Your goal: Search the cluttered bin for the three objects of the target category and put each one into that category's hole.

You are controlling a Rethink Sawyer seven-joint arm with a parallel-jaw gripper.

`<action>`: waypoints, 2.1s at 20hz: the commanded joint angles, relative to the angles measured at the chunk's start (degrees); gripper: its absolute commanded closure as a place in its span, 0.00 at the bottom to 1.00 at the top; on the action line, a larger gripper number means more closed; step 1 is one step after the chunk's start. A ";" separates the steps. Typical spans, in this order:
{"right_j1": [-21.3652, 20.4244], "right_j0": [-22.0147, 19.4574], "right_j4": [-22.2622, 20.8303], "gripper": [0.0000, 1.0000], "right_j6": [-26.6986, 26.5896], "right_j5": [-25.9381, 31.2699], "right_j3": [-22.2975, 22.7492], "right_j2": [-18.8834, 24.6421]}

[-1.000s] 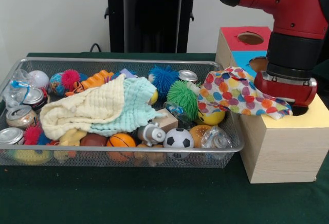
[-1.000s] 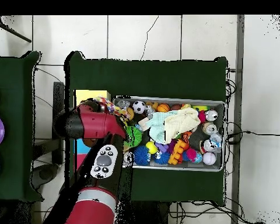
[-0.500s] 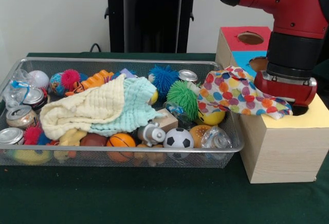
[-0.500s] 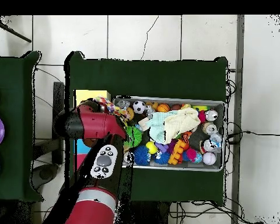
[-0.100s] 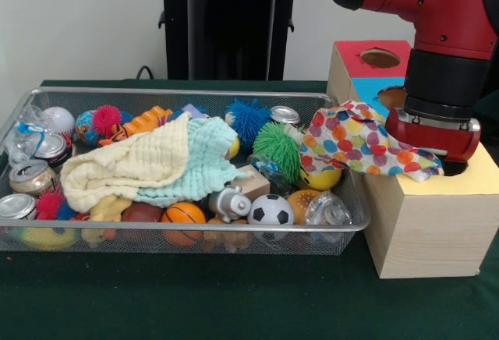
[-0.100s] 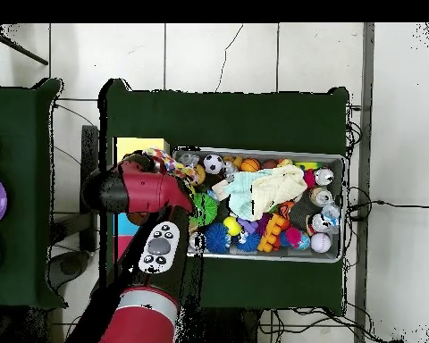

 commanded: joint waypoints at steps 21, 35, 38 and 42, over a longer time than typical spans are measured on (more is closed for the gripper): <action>8.88 -1.67 -0.43 1.00 10.83 -1.27 3.31 1.15; -0.73 -4.01 -0.87 1.00 7.94 4.68 8.00 4.48; -2.92 -4.63 -0.83 1.00 7.08 6.87 8.57 5.35; -4.78 -4.94 -0.72 1.00 7.01 8.22 9.24 5.89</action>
